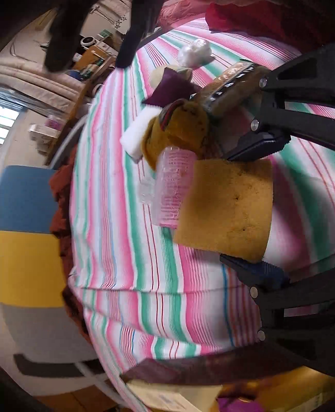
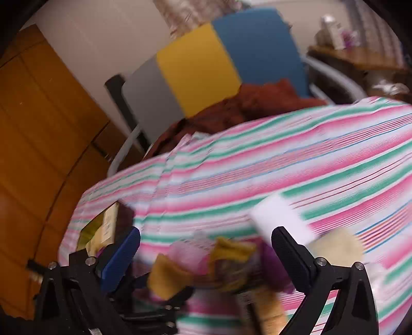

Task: Organize objects
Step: 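Grasp the brown-yellow sponge with the left tool while the right tool grasps the pink hair curler, then lift the sponge and pink curler and carry both toward the gold tray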

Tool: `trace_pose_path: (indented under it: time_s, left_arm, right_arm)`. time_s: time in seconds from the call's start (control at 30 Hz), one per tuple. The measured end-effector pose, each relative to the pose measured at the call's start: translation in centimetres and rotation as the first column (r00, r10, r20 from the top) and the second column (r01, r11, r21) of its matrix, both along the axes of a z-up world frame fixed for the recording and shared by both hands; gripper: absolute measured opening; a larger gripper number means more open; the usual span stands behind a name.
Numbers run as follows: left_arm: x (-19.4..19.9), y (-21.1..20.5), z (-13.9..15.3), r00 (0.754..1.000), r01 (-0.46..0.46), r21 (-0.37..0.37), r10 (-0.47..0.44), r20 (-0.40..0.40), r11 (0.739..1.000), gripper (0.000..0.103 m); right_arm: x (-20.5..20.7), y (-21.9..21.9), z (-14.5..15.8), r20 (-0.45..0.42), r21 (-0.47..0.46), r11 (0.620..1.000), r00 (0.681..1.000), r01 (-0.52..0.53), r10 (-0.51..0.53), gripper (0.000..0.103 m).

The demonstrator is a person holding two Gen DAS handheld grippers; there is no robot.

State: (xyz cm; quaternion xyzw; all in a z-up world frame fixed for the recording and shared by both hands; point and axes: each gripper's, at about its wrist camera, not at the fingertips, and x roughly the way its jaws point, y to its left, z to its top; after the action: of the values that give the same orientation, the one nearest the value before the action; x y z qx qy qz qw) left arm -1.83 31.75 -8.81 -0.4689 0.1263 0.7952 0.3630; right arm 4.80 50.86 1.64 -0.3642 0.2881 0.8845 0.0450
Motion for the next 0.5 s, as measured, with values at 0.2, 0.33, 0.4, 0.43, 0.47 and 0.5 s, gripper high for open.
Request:
trace_pose_path:
  time_s: [0.2, 0.33, 0.4, 0.43, 0.47, 0.5]
  left_arm:
    - [2.2, -1.6, 0.3, 0.999, 0.035, 0.036, -0.035, -0.017, 0.999, 0.068]
    - [4.1, -2.1, 0.6, 0.995, 0.096, 0.034, -0.095, -0.026, 0.995, 0.068]
    - [4.9, -2.5, 0.8, 0.993, 0.115, 0.041, -0.114, -0.027, 0.993, 0.068]
    - [5.3, -2.7, 0.8, 0.992, 0.124, 0.040, -0.123, -0.022, 0.992, 0.068]
    - [5.7, -2.9, 0.7, 0.991, 0.129, 0.033, -0.128, -0.022, 0.991, 0.068]
    - [5.8, -3.1, 0.6, 0.992, 0.128, 0.032, -0.128, -0.016, 0.991, 0.068]
  right_arm:
    - [-1.5, -2.0, -1.1, 0.016, -0.166, 0.982, 0.996, -0.084, 0.088, 0.084]
    - [-1.1, -4.2, -1.6, 0.045, -0.216, 0.966, 0.987, -0.139, 0.152, 0.084]
    - [-0.9, -5.4, -2.0, 0.083, -0.201, 0.966, 0.980, -0.161, 0.180, 0.085]
    - [-0.7, -6.1, -2.3, 0.114, -0.158, 0.974, 0.977, -0.161, 0.180, 0.085]
    - [-0.5, -6.7, -2.6, 0.140, -0.115, 0.980, 0.974, -0.164, 0.180, 0.086]
    - [-0.4, -7.0, -3.0, 0.158, -0.098, 0.980, 0.970, -0.172, 0.186, 0.091]
